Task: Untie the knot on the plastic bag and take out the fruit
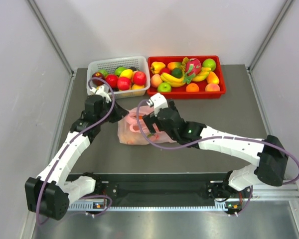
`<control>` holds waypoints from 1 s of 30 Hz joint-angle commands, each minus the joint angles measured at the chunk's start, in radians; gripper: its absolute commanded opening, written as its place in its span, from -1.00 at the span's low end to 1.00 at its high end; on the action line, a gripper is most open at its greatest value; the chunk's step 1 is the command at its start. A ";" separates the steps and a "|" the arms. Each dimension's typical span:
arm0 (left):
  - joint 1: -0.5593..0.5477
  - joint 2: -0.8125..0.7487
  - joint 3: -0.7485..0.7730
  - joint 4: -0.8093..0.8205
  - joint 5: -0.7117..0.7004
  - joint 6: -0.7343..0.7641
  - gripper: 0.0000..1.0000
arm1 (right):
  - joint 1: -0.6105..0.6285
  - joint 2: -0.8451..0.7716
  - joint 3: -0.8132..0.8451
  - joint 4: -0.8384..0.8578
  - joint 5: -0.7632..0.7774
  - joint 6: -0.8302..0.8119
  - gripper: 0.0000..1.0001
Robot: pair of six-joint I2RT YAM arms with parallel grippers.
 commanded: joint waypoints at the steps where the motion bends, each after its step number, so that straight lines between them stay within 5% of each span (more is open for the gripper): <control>1: 0.003 -0.034 -0.007 0.074 0.026 -0.012 -1.00 | 0.012 0.034 0.071 -0.048 0.027 0.076 0.99; 5: 0.003 -0.056 -0.002 0.054 0.005 0.000 -1.00 | 0.004 0.077 0.091 -0.182 0.155 0.133 0.95; 7: 0.003 -0.065 -0.004 0.054 -0.008 0.001 -1.00 | -0.008 0.077 0.074 -0.196 0.153 0.158 0.73; 10: 0.003 -0.076 0.001 0.044 -0.025 0.009 -1.00 | -0.043 0.058 0.017 -0.232 0.146 0.201 -0.15; 11: 0.003 -0.077 0.004 0.028 -0.041 0.020 -1.00 | -0.058 0.031 0.000 -0.236 0.157 0.210 -0.66; 13: 0.003 -0.080 0.013 0.010 -0.066 0.030 -1.00 | -0.077 -0.011 -0.036 -0.236 0.163 0.228 -0.94; 22: 0.020 0.013 0.059 0.060 -0.160 0.023 -1.00 | -0.285 -0.215 -0.129 -0.136 0.067 0.161 -1.00; 30: 0.046 0.193 0.260 0.263 -0.072 0.034 -1.00 | -0.407 -0.124 0.006 0.049 -0.076 0.040 -1.00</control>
